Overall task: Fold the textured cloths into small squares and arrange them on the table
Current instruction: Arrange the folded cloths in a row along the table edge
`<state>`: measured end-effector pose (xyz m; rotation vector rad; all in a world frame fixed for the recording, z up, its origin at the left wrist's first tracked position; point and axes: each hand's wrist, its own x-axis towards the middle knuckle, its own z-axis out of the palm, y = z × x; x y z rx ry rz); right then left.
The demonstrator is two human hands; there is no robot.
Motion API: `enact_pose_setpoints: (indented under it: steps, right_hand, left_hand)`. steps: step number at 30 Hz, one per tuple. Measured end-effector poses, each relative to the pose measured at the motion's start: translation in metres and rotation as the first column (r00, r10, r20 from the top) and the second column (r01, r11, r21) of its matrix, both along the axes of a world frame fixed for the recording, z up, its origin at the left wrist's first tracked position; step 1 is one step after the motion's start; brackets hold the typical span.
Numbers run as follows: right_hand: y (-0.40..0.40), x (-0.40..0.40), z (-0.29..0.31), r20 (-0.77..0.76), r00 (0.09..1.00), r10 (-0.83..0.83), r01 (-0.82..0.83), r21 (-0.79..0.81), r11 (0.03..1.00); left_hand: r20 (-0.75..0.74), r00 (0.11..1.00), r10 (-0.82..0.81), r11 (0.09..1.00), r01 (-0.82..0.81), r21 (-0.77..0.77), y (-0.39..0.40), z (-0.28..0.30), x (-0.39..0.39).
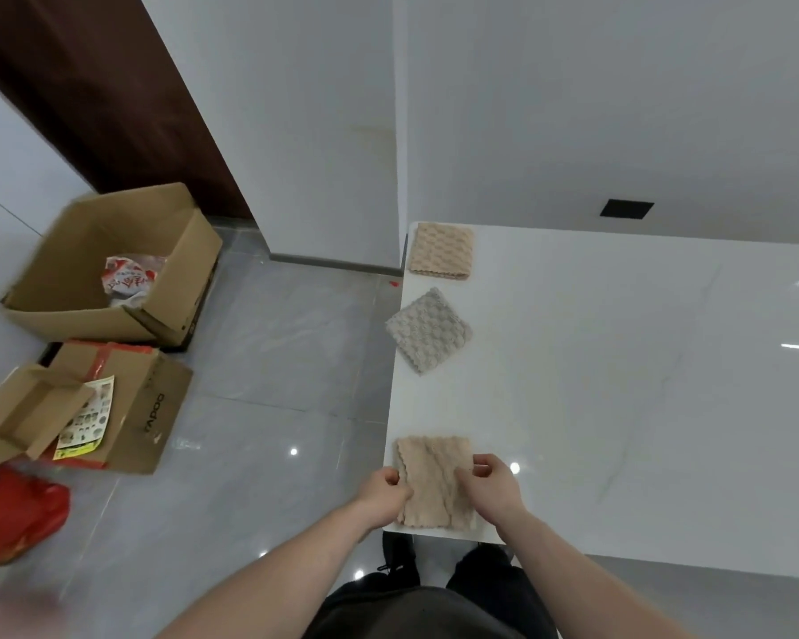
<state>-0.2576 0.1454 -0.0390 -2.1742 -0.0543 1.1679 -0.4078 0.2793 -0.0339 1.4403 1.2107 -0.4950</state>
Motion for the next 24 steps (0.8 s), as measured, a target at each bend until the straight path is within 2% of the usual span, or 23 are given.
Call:
enact_pose_setpoints:
  steps: [3, 6, 10, 12, 14, 15, 17, 19, 20, 21, 24]
  right_hand:
    - [-0.006, -0.011, -0.004, 0.089, 0.994, 0.061, -0.055, -0.067, 0.996]
    - [-0.01, -0.014, -0.005, 0.115, 0.989, 0.097, -0.087, -0.09, 0.992]
    - [-0.011, -0.009, -0.005, 0.172, 0.984, 0.054, -0.044, -0.061, 0.997]
    - [-0.014, -0.009, -0.002, 0.204, 0.978, 0.035, -0.029, -0.033, 0.999]
    - [-0.019, -0.012, 0.002, 0.272, 0.955, 0.115, -0.109, -0.037, 0.993]
    - [-0.023, -0.014, 0.002, 0.343, 0.914, 0.215, -0.208, -0.056, 0.976]
    - [-0.03, -0.018, 0.003, 0.463, 0.754, 0.465, -0.472, -0.11, 0.875]
    - [-0.033, -0.019, 0.002, 0.474, 0.574, 0.668, -0.662, -0.211, 0.719]
    - [-0.034, -0.019, -0.002, 0.442, 0.516, 0.734, -0.709, -0.261, 0.655]
    - [-0.035, -0.02, -0.006, 0.399, 0.487, 0.777, -0.734, -0.296, 0.612]
    - [-0.036, -0.022, -0.016, 0.279, 0.503, 0.818, -0.758, -0.312, 0.573]
  left_hand:
    - [-0.003, 1.0, 0.027, 0.999, -0.027, 0.03, -0.001, -0.001, -0.006]
    - [0.025, 0.999, 0.033, 0.997, -0.035, 0.069, 0.0, 0.002, -0.001]
    - [0.021, 0.995, 0.098, 0.995, -0.098, 0.022, 0.005, -0.001, 0.008]
    - [0.032, 0.997, 0.071, 0.996, -0.072, 0.045, 0.007, -0.003, 0.01]
    - [0.016, 0.999, -0.029, 0.988, 0.027, 0.153, 0.006, 0.0, 0.009]
    - [0.003, 0.994, -0.113, 0.957, 0.108, 0.268, 0.004, 0.0, 0.006]
    - [0.015, 0.932, -0.363, 0.8, 0.303, 0.519, 0.0, 0.001, -0.002]
    - [-0.003, 0.775, -0.631, 0.603, 0.493, 0.627, -0.004, 0.0, -0.006]
    - [-0.038, 0.704, -0.71, 0.535, 0.573, 0.621, -0.007, -0.001, -0.007]
    - [-0.078, 0.658, -0.749, 0.505, 0.643, 0.576, -0.008, -0.006, -0.008]
    - [-0.15, 0.633, -0.76, 0.534, 0.739, 0.411, -0.01, -0.012, -0.011]
